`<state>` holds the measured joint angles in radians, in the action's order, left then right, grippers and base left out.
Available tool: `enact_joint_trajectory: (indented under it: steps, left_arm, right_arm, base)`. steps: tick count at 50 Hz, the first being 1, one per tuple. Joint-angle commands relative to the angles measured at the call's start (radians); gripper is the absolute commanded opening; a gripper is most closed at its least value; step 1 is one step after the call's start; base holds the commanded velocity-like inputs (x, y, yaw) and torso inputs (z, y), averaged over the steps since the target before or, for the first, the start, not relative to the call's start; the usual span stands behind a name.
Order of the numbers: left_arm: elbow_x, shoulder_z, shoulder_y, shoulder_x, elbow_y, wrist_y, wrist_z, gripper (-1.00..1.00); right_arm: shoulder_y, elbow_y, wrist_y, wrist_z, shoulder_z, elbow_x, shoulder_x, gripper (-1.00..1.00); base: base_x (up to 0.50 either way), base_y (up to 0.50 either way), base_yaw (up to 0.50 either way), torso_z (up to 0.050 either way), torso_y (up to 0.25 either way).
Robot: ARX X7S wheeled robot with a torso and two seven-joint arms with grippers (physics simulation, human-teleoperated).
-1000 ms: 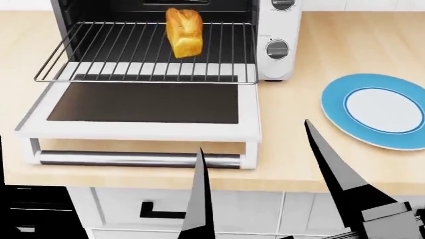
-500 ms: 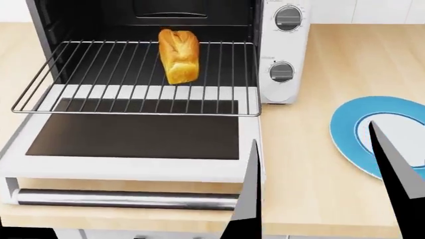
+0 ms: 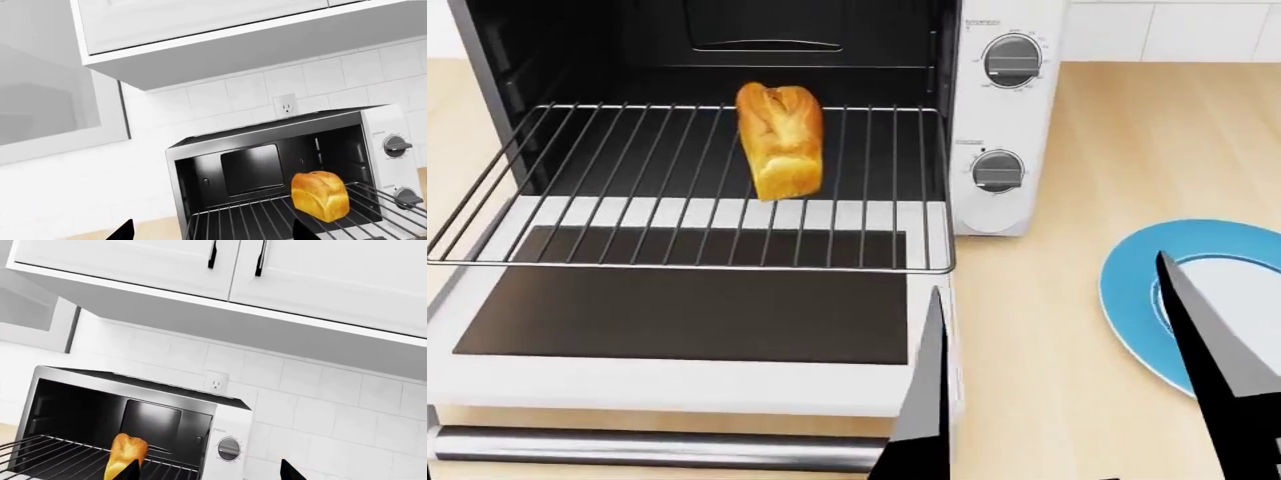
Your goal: Pick the bread from the rack and place it on the plate on the counter.
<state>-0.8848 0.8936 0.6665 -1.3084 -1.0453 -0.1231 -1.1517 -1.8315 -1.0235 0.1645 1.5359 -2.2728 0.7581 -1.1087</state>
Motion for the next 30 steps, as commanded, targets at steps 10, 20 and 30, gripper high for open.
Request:
enact_joint_trajectory:
  steps: [10,20,30]
  left_arm:
    - [0.027,0.196,0.111,-0.032,0.006,0.067,-0.043,1.0]
    - [0.026,0.215,0.122,-0.033,0.01,0.07,-0.038,1.0]
    - [0.038,0.233,0.12,-0.045,0.012,0.083,-0.032,1.0]
  right_arm:
    - [-0.047,0.147,0.081,-0.188,0.065,0.225,0.105,1.0]
    - [-0.057,0.211,0.128,-0.277,0.1,0.331,0.17,1.0]
    - [-0.086,0.266,0.119,-0.328,0.126,0.412,0.233,1.0]
  base:
    - [0.0,0.0,0.0,0.0,0.0]
    - [0.0,0.0,0.0,0.0,0.0]
    - [0.0,0.0,0.0,0.0,0.0]
